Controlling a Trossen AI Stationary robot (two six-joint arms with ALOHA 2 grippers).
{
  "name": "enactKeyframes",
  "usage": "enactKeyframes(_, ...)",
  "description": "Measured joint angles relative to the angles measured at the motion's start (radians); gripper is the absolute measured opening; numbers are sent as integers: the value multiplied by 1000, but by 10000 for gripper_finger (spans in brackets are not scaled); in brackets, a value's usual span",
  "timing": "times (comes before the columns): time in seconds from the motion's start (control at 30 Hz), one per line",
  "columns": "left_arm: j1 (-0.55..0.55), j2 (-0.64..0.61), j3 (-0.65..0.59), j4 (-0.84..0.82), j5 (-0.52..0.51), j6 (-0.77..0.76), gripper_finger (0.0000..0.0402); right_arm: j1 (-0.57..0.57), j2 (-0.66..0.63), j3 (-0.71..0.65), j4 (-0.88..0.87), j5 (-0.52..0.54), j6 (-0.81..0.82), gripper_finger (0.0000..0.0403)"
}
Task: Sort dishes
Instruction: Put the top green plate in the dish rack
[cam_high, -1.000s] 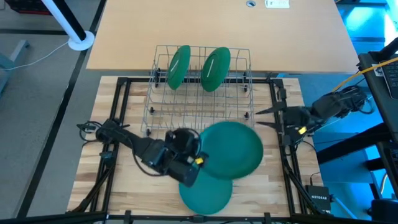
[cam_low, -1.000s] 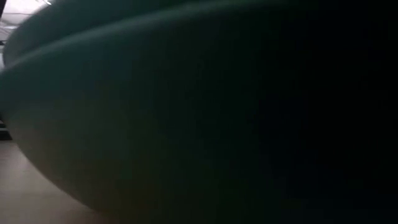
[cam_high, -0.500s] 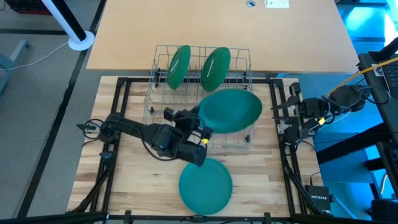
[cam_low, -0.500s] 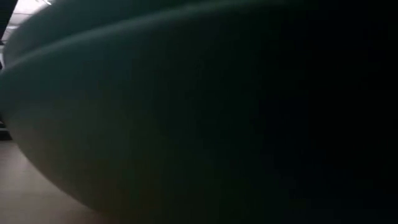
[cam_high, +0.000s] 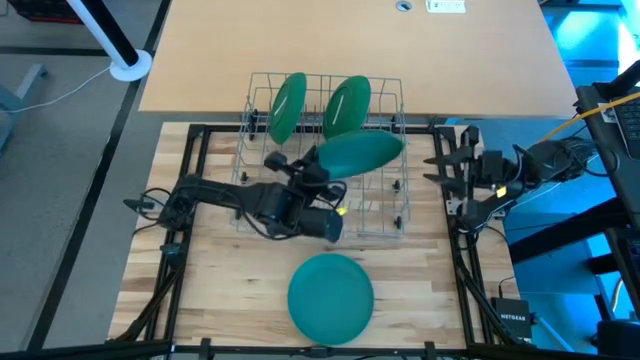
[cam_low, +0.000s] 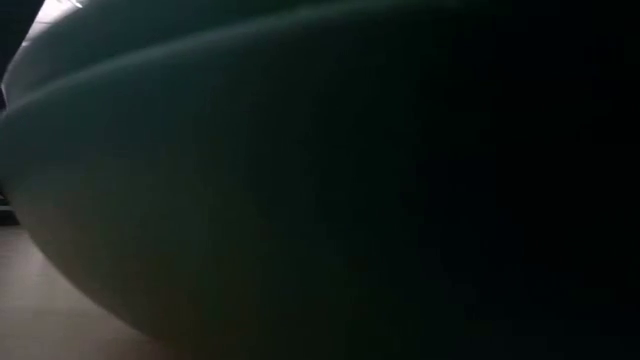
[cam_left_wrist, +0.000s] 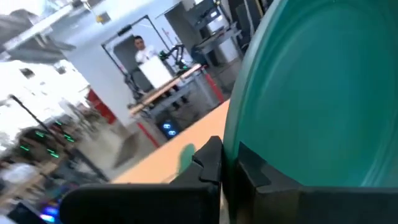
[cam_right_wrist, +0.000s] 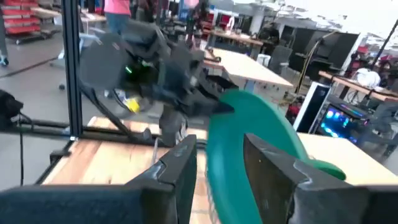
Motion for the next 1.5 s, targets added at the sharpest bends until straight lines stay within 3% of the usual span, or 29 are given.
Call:
enactKeyframes(0.13,44,9,0,-2,0,135,0,0,44,0,82,20,-4,136)
enactKeyframes(0.37,89,10,-1,-2,0,255,0,-11,118,0,295,346,30,136)
enactKeyframes(0.47,92,10,-1,-1,0,295,0,-74,118,0,351,368,168,136)
enactKeyframes(0.63,80,10,-1,-1,0,302,0,-211,101,0,323,270,458,136)
enactKeyframes(0.77,61,10,-1,-2,0,334,0,-325,101,1,179,140,686,136)
enactKeyframes(0.9,46,10,-1,-2,0,371,0,-457,129,0,-50,-150,981,136)
enactKeyframes(0.97,40,10,-1,-2,0,373,0,-504,154,-1,-115,-299,1040,136)
enactKeyframes(1.03,34,10,-1,-2,0,378,0,-518,183,-1,-117,-369,1029,136)
enactKeyframes(1.5,26,9,-1,-1,-8,444,0,-517,302,0,68,-216,997,136)
